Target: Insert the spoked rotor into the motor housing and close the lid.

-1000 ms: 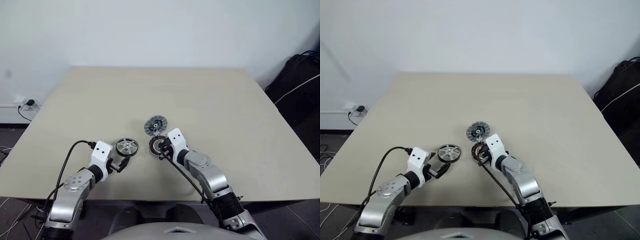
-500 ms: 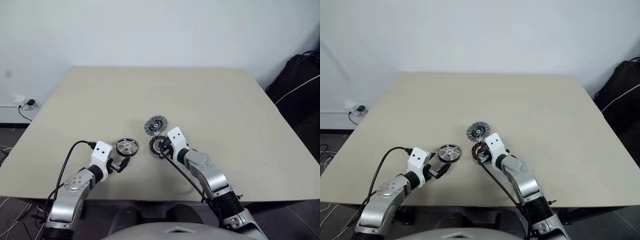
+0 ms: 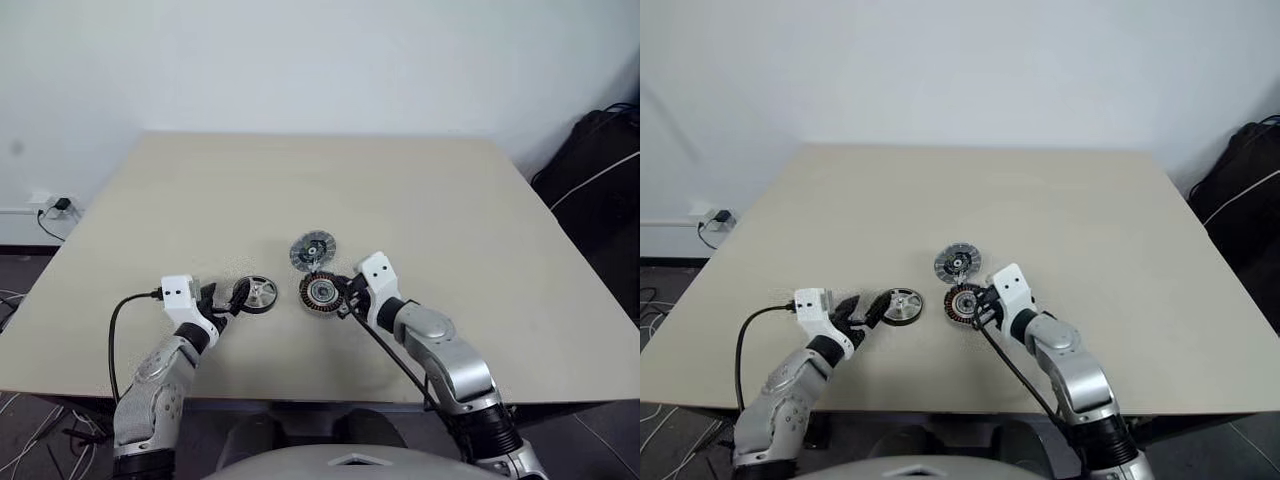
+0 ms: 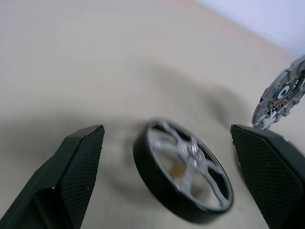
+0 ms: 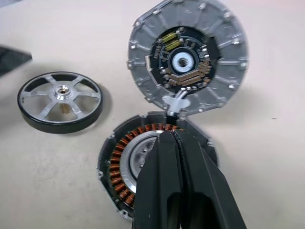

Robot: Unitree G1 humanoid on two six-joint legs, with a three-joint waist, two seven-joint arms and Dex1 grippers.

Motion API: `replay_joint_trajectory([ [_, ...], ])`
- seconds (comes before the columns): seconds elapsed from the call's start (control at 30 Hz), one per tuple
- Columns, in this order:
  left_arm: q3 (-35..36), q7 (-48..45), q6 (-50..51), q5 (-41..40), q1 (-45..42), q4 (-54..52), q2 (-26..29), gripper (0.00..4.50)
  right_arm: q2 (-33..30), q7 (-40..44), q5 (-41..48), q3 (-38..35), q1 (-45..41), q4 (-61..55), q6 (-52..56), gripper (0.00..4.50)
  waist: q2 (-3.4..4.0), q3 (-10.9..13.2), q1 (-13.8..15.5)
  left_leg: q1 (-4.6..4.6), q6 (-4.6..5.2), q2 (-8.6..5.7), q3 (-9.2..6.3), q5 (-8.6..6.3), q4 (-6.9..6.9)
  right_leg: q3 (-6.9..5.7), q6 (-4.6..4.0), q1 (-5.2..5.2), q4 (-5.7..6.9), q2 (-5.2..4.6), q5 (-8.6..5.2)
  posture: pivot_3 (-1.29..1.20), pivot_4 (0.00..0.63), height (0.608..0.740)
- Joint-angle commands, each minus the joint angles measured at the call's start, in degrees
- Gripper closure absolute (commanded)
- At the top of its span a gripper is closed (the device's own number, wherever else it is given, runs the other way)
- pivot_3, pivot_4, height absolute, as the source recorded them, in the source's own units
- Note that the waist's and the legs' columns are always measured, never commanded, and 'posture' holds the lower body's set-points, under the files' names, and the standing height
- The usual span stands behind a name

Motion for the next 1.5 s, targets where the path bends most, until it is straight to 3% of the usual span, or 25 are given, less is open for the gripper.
replay_joint_trajectory([
  [0.03,1.8,3.8,5.7,-5.2,-1.6,-1.1,-2.4,0.0,0.1,-0.6,1.0,-1.3,-0.3,-3.1,0.3,4.47,-0.09,0.1,0.1,0.0,0.02,0.0,-0.01,-0.01,0.04,0.0,0.02,0.01,0.0,0.0,0.01,0.0,0.0,0.74],
  [0.3,3.4,10.0,12.0,-9.6,-1.9,-1.0,-6.6,0.0,0.0,-1.2,1.2,-1.6,0.0,-3.9,0.7,4.47,-0.14,0.1,0.1,-0.01,0.09,0.0,-0.02,-0.05,0.17,0.0,0.1,0.08,-0.02,0.0,0.06,0.0,0.0,0.74],
  [0.53,7.1,13.8,17.1,-19.1,-3.2,0.0,-10.0,0.0,0.2,-1.5,1.2,-1.6,0.0,-3.8,0.7,4.47,-0.14,0.1,0.2,-0.01,0.09,0.0,-0.03,-0.05,0.17,0.0,0.08,0.07,-0.03,0.0,0.05,0.0,0.0,0.74],
  [0.63,7.9,16.3,19.6,-21.7,-3.2,1.0,-10.3,0.58,0.3,-1.6,1.2,-1.7,-0.1,-3.8,0.8,4.5,-0.14,0.1,0.4,-0.01,0.1,-0.01,-0.03,-0.06,0.17,0.0,0.08,0.08,-0.04,-0.01,0.05,0.0,0.0,0.74],
  [0.97,8.7,18.6,20.4,-28.0,-2.9,3.0,-10.5,3.92,0.4,-1.7,1.0,-1.5,-0.1,-3.3,0.8,4.5,-0.19,0.1,0.5,-0.01,0.09,-0.01,-0.03,-0.06,0.18,0.0,0.07,0.07,-0.04,-0.01,0.05,0.0,0.0,0.74],
  [1.3,8.7,13.8,13.9,-28.3,-2.2,1.3,-10.2,4.01,0.1,-1.7,1.1,-1.8,0.6,-3.9,1.2,4.5,-0.2,0.1,0.5,-0.03,0.08,-0.01,-0.05,-0.06,0.18,0.0,-0.01,0.04,-0.04,-0.01,0.06,0.0,0.0,0.74],
  [1.5,6.5,6.9,12.5,-36.0,-1.4,-1.6,-11.5,4.01,-0.6,-1.2,2.1,-3.1,2.3,-5.4,1.7,4.5,-0.2,0.1,0.5,-0.18,0.08,-0.01,-0.06,-0.06,0.18,0.0,-0.21,-0.09,-0.05,-0.02,0.14,0.0,0.0,0.74],
])
